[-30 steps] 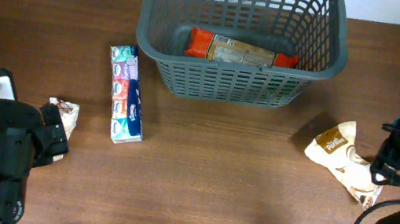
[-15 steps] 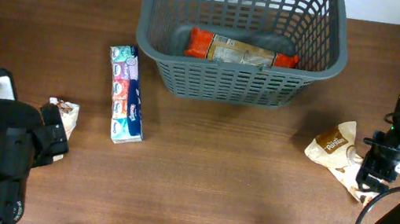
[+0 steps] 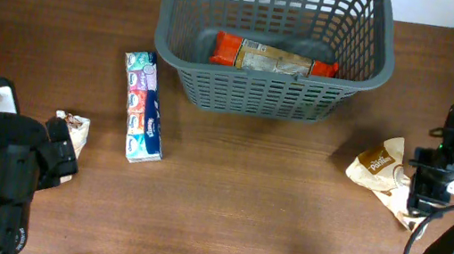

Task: Pack container
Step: 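Lower the right gripper and grasp the crumpled rice bag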

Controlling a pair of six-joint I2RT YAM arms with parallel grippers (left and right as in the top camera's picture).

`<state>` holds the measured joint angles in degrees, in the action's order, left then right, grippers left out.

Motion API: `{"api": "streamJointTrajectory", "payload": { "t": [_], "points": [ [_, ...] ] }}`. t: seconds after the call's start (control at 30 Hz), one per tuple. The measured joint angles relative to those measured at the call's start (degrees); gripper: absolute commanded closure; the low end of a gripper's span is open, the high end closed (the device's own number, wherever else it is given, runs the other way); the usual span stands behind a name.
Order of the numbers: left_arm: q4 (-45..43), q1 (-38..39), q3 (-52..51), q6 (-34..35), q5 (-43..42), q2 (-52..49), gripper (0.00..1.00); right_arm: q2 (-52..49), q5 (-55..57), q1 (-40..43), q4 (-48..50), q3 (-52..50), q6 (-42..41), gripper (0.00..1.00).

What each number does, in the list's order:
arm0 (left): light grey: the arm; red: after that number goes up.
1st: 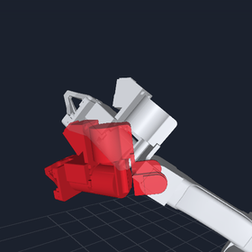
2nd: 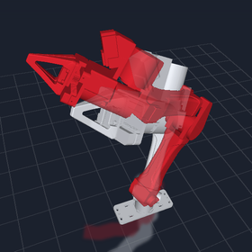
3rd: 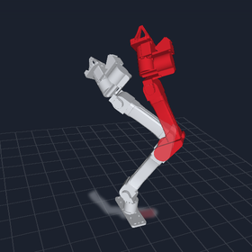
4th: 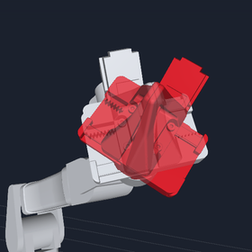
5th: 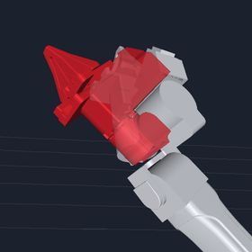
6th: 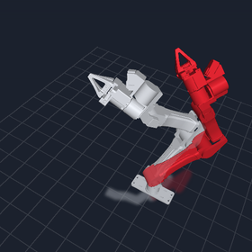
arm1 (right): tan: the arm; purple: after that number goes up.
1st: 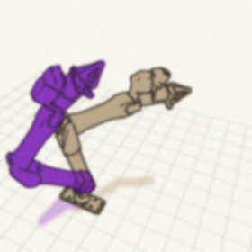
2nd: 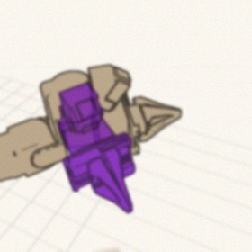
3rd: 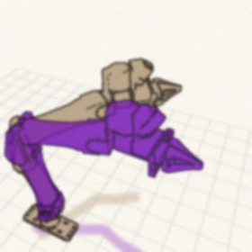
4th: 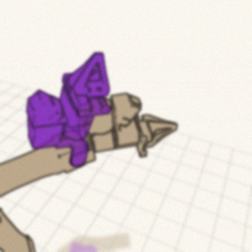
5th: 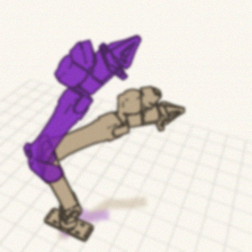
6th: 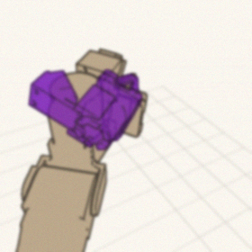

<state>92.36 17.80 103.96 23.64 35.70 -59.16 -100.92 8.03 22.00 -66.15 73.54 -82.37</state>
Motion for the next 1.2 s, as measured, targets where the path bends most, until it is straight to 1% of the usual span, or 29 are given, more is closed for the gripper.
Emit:
{"api": "streamJointTrajectory", "payload": {
  "t": [0.13, 0.37, 0.57, 0.9, 1.2],
  "points": [
    [0.0, 0.0, 0.0, 0.0, 0.0, 0.0, 0.0, -0.7, -1.4, 0.0, 1.0, -1.9, -3.6, 0.01],
    [0.0, 0.0, 0.0, 0.0, 0.0, 0.0, 0.0, -0.7, -4.2, 0.0, 8.2, -2.0, -6.0, 0.01],
    [0.0, 0.0, 0.0, 0.0, 0.0, 0.0, 0.0, -1.3, -5.2, 0.0, 8.3, -2.0, -7.4, 0.01],
    [0.0, 0.0, 0.0, 0.0, 0.0, 0.0, 0.0, -6.6, -6.7, 0.0, 8.5, -2.3, -7.6, 0.01],
    [0.0, 0.0, 0.0, 0.0, 0.0, 0.0, 0.0, -9.2, -6.7, 0.0, 9.0, -2.4, -7.7, 0.01]
  ]
}}
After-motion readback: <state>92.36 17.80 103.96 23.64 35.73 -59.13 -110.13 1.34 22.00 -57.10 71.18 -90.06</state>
